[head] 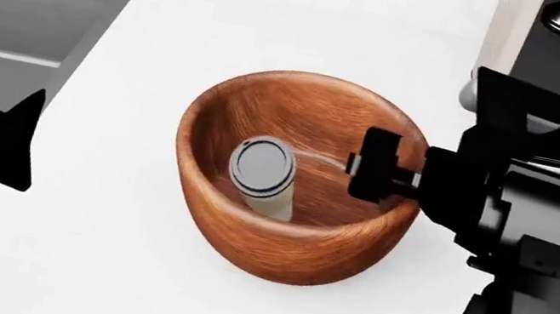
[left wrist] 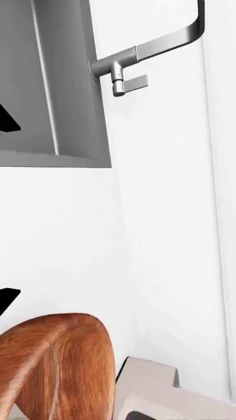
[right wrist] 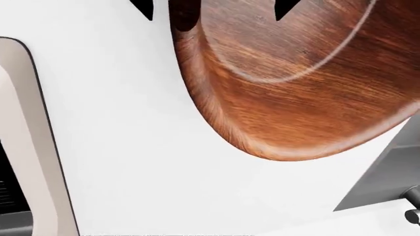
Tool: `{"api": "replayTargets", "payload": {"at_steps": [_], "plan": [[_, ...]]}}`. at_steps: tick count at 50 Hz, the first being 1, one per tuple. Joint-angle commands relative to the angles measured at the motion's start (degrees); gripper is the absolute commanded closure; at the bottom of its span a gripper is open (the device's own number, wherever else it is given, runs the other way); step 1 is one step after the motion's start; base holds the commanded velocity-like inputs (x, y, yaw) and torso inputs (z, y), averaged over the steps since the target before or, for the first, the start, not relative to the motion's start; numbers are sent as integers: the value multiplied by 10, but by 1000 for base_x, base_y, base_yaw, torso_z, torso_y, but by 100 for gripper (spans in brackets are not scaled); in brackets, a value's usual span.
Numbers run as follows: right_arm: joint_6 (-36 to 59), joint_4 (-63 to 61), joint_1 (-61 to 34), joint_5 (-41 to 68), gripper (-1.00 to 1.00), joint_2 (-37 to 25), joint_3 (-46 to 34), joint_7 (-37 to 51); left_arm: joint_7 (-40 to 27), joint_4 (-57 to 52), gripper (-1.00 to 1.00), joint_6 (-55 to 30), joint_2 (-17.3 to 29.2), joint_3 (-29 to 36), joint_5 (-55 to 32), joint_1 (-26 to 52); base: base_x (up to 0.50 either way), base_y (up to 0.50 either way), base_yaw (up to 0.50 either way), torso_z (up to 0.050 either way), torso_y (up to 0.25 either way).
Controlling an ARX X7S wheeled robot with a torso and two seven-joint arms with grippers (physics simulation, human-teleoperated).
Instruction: Place the cup inside the bowl on the dining table and move the bowl to any counter.
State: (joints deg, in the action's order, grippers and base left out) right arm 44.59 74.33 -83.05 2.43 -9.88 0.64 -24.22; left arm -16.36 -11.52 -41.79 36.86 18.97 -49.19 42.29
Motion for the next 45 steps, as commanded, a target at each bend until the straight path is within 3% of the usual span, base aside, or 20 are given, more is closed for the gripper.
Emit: {"api": "replayTargets", "payload": {"at_steps": [1,3,5,11,19,24,27,34,45], "plan": [[-5,6,-15,-16,-100,7,21,-1,49,7,-100,-3,57,-7,-2,4,0,0,0,0,0],[-9,6,-21,-20,-100,9,19,3,-5,2,-100,-33,-7,41,28,36,0,0,0,0,0],[-14,6,-24,-22,-100,9,18,8,-18,8,-100,-37,-27,55,39,43,0,0,0,0,0],[-62,6,-22,-37,-100,14,-5,23,-7,4,-100,-8,-15,6,2,12,0,0,0,0,0],[-146,-3,-20,-49,-100,14,-31,19,-9,3,-100,-12,-12,0,-5,19,0,0,0,0,0],[31,-392,162,-63,-100,-6,-48,-13,-7,5,-100,-13,-12,-3,-9,23,0,0,0,0,0],[95,-593,204,-65,-100,-17,-53,-26,-11,8,-100,-18,-16,-1,-10,30,0,0,0,0,0],[180,-792,270,-51,-100,-36,-39,-56,-34,20,-100,-43,-31,3,-15,53,0,0,0,0,0],[314,-983,305,-18,-100,-49,18,-90,-43,16,-100,-60,-40,3,-26,81,0,0,0,0,0]]}}
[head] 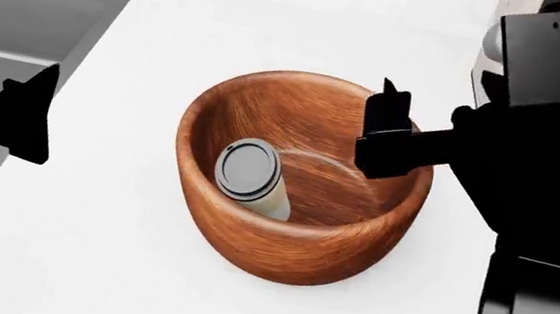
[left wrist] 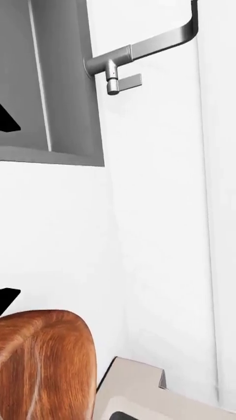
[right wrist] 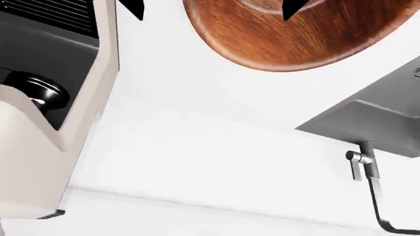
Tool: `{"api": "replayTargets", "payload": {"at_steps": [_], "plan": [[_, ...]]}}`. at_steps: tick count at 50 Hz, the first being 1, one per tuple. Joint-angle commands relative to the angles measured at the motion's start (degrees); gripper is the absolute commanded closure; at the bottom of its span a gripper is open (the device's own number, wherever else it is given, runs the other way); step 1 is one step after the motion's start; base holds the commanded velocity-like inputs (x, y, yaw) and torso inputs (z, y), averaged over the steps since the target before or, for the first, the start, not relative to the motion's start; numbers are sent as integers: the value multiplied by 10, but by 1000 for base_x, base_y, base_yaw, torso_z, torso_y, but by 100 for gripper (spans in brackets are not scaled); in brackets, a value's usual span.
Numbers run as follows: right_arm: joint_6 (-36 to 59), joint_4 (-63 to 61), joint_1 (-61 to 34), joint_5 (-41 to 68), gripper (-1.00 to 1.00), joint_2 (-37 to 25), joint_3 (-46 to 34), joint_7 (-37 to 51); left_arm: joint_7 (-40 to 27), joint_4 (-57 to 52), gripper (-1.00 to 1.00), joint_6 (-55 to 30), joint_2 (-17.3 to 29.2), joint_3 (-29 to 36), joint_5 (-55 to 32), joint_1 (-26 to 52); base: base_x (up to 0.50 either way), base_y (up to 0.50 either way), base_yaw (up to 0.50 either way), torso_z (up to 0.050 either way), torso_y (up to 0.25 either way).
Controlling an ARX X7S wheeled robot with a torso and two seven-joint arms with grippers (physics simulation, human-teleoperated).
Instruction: Place the cup inside the bowl on the dining table and move the bowl to any counter.
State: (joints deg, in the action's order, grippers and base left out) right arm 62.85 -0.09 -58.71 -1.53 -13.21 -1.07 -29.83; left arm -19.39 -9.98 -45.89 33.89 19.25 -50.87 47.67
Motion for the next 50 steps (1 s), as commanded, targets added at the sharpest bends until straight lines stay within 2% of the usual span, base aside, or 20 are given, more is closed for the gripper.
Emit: {"api": "replayTargets", "payload": {"at_steps": [1,10,14,23,33,40,50], "plan": [[137,-247,60,23,-100,-16,38,-34,-14,3,-100,-20,-13,2,-8,31,0,0,0,0,0],[188,-293,29,22,-100,-28,44,-32,-37,-36,-100,-72,-1,-9,-46,70,0,0,0,0,0],[196,-297,14,20,-100,-34,36,-30,-38,-12,-100,-68,-17,-1,-34,87,0,0,0,0,0],[200,-285,-26,18,-100,-34,27,-23,-46,-28,-100,-85,-18,-6,-52,105,0,0,0,0,0],[178,-237,-72,16,-100,-36,6,-17,-50,-12,-100,-115,-29,3,-58,166,0,0,0,0,0],[174,-233,-92,15,-100,-39,2,-15,-61,15,-100,-135,-36,-19,-81,206,0,0,0,0,0],[138,-174,-128,21,-100,-35,-9,-18,-38,56,-100,-142,-49,10,-63,259,0,0,0,0,0]]}}
